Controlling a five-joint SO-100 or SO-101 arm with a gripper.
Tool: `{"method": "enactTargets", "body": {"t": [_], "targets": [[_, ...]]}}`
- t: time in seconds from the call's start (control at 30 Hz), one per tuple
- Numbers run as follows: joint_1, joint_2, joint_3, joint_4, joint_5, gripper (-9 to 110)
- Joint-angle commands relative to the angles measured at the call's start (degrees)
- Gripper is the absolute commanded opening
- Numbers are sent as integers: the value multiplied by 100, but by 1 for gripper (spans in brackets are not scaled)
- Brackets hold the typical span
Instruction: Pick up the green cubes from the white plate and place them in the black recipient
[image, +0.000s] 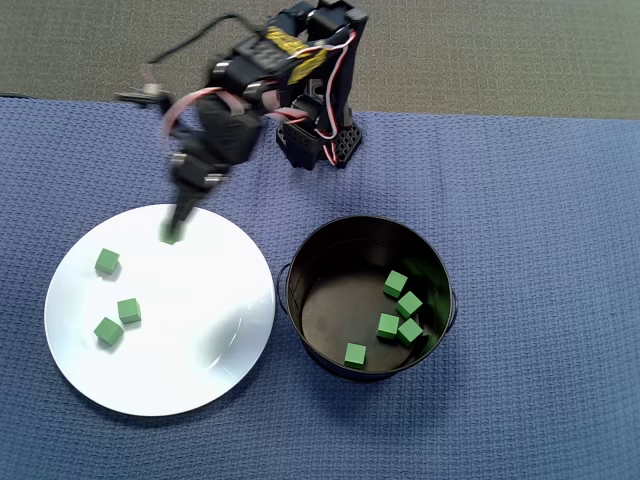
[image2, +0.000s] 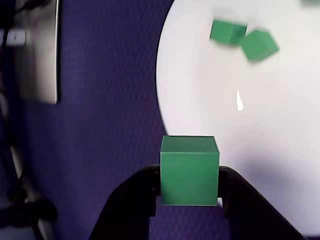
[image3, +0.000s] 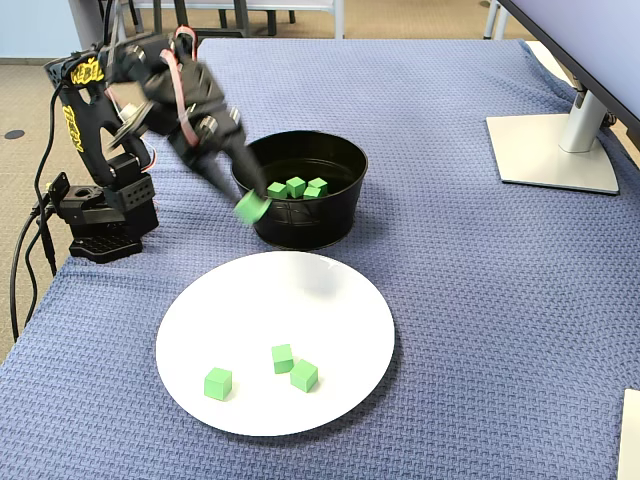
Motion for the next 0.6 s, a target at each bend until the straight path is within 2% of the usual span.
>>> {"method": "enactTargets", "body": {"t": [0.0, 0.13, 0.3, 0.37, 0.4, 0.47, 0.57], "targets": [[-1521, 958, 765, -202, 835, 0], [-2953, 1345, 1679, -642, 1204, 0], [-4289, 1380, 1863, -589, 1283, 0], [-4553, 1345, 1635, -264, 1072, 30], [-4562, 1336, 1485, -79, 1002, 38], [-4421, 1354, 1178, 202, 826, 41], [-3551, 1292, 650, 413, 439, 40]]}}
